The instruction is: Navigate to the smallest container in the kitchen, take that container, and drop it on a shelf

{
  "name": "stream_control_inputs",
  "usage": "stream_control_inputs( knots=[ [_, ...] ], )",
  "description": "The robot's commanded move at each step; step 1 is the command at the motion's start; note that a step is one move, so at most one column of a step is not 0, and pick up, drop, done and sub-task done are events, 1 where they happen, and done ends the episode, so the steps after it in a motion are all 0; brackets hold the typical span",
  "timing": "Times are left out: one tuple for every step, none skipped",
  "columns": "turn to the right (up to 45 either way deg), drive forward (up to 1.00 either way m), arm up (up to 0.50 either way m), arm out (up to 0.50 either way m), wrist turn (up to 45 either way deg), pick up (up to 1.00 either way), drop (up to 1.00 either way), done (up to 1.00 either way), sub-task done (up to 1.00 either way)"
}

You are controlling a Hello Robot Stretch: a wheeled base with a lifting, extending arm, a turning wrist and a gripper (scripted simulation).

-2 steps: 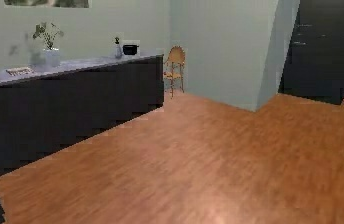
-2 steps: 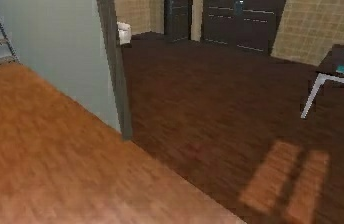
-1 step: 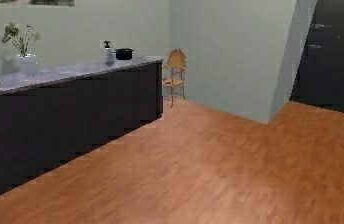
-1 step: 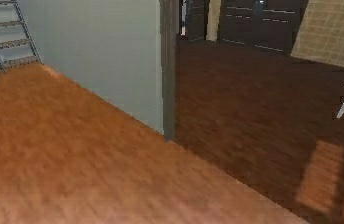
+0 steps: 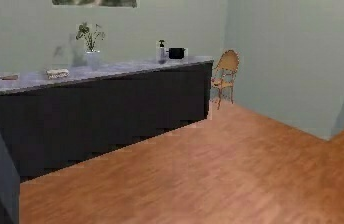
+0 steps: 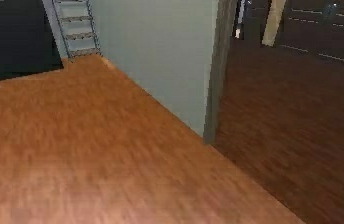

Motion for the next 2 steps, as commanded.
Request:
stream_control_inputs(
  knots=[
    [0.0,1.0,0.0,0.0,0.0,0.0,0.0,0.0,0.0],
    [-3.0,0.0,0.0,0.0,0.0,0.0,0.0,0.0,0.0]
  ],
)
